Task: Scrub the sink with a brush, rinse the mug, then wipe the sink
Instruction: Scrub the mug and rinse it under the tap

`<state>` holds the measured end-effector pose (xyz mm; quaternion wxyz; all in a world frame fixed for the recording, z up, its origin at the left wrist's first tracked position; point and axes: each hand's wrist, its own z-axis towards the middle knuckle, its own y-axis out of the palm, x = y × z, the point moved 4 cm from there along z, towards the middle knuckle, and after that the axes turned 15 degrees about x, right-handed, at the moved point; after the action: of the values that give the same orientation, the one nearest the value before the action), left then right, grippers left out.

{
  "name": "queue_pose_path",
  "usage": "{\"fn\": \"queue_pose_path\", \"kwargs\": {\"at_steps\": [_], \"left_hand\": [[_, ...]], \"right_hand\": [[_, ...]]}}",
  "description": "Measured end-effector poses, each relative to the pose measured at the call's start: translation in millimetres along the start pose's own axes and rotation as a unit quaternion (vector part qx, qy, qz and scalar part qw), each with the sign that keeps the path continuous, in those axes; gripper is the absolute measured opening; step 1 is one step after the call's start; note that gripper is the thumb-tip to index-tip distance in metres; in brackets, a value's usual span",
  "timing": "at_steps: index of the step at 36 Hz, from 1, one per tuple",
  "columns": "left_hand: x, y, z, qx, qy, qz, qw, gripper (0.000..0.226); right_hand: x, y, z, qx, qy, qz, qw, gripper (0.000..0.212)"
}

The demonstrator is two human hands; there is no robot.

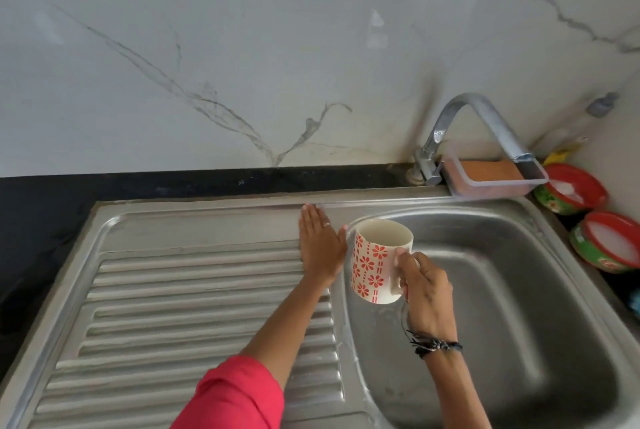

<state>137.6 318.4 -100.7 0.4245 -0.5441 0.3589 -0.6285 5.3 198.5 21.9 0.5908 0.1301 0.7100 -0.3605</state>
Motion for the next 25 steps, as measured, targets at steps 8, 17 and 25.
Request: {"fn": "queue_pose_path", "kwargs": {"at_steps": [8, 17, 25], "left_hand": [[5.5, -21.4, 1.0, -0.085, 0.175, -0.135, 0.972, 0.075], [-152.1, -93.4, -22.7, 0.033, 0.050, -0.104, 0.993, 0.052], [-321.0, -139.4, -48.3, 0.055, -0.103, 0.017, 0.993, 0.045]], "right_hand": [[-6.4, -1.9, -5.5, 0.013, -0.001, 0.020, 1.000, 0.043], [-28.7, 35.8, -37.1, -0.023, -0.024, 0.042, 0.999, 0.039], [-36.8, 74.6, -66.5, -0.044, -0.024, 0.045, 0.998, 0.038]]}}
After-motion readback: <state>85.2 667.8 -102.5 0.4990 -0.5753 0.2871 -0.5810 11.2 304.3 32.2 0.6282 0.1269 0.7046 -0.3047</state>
